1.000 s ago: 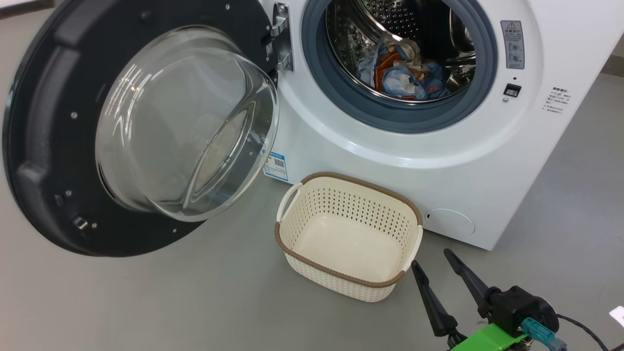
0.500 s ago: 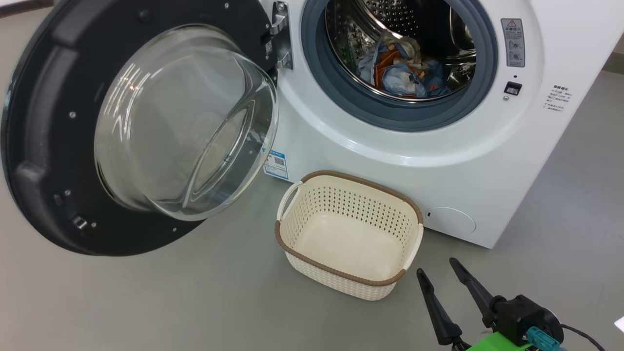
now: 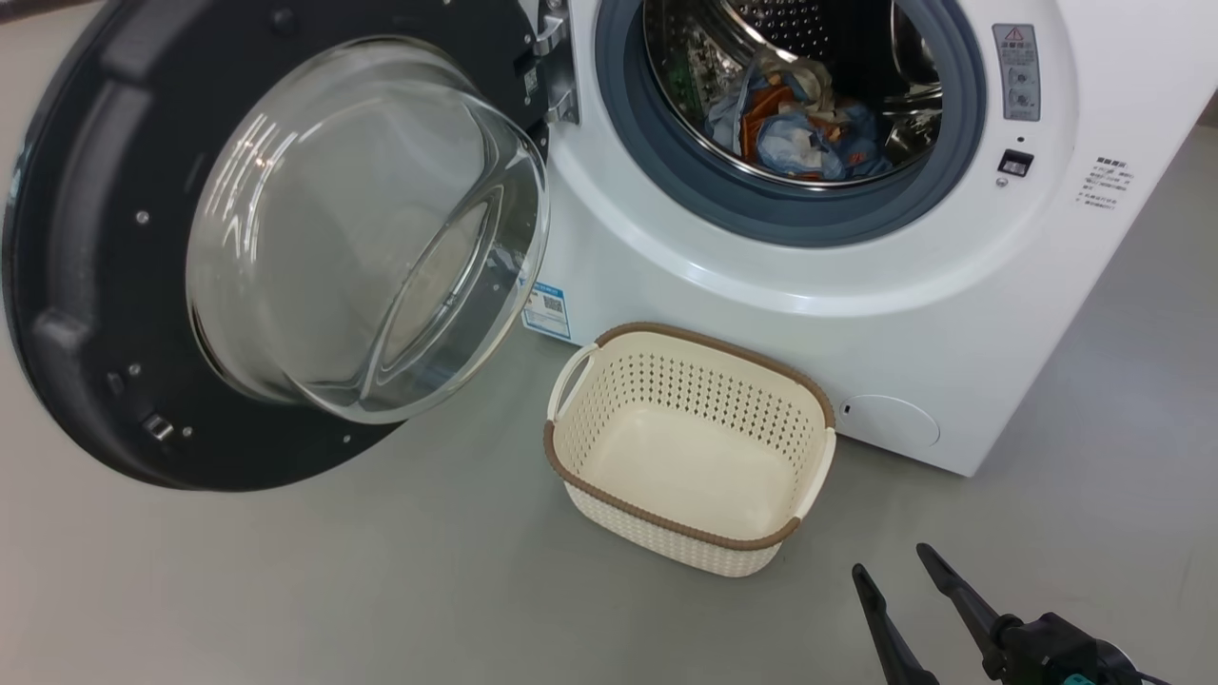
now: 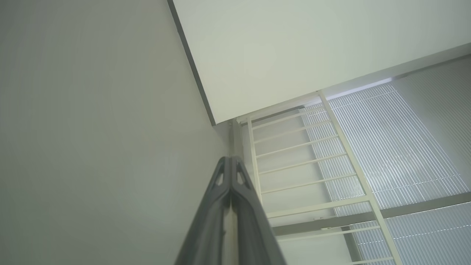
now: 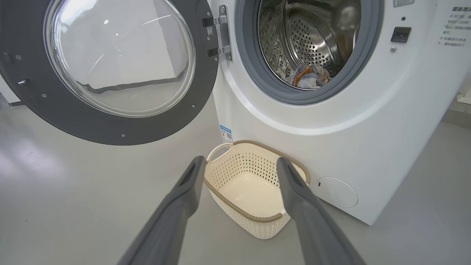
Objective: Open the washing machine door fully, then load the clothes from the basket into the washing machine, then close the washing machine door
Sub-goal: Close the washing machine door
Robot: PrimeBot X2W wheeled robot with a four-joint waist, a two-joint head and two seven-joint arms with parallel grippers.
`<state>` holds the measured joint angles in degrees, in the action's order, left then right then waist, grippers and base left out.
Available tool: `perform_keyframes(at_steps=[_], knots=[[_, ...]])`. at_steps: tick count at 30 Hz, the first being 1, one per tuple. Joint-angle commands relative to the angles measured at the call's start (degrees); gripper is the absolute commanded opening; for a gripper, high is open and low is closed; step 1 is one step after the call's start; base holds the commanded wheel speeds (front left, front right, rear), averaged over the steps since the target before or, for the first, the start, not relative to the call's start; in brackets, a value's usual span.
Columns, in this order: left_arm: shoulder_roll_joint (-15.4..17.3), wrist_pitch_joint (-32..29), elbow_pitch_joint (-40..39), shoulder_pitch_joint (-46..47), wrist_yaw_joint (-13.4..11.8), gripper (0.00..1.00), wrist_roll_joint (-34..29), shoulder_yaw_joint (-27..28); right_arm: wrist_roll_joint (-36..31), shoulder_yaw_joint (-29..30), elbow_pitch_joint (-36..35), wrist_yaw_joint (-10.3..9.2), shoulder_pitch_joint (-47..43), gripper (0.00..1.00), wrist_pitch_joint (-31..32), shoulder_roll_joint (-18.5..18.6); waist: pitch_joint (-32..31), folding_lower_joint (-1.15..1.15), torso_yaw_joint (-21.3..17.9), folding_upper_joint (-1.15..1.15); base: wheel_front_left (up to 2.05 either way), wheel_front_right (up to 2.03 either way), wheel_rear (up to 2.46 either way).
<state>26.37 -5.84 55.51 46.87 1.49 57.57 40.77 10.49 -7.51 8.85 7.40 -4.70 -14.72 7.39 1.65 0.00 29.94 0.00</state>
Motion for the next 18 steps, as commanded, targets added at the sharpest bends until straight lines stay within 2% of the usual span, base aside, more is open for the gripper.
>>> perform_keyframes(at_steps=[1, 8, 18], knots=[[3.38, -1.08, -0.65, 1.67, 0.71, 0.0, 0.75, 0.01, -0.65, -1.29, -1.62, 0.09, 1.26, 1.0, -0.28, 0.78, 0.66, 0.0, 0.21, 0.0, 0.0, 0.0, 0.0], [3.21, -4.61, 2.12, 3.56, 1.41, 0.0, 3.05, 0.59, -0.75, -2.09, -1.84, 0.09, 1.54, 1.0, -0.28, 1.54, 2.42, 0.0, 0.45, 0.0, 0.0, 0.0, 0.0], [3.05, -8.73, 4.24, 5.95, 2.6, 0.0, 6.04, 1.53, -0.7, -2.74, -2.12, 0.09, 2.69, 1.0, -0.28, 4.3, 7.92, 0.0, -1.13, 0.0, 0.0, 0.0, 0.0]])
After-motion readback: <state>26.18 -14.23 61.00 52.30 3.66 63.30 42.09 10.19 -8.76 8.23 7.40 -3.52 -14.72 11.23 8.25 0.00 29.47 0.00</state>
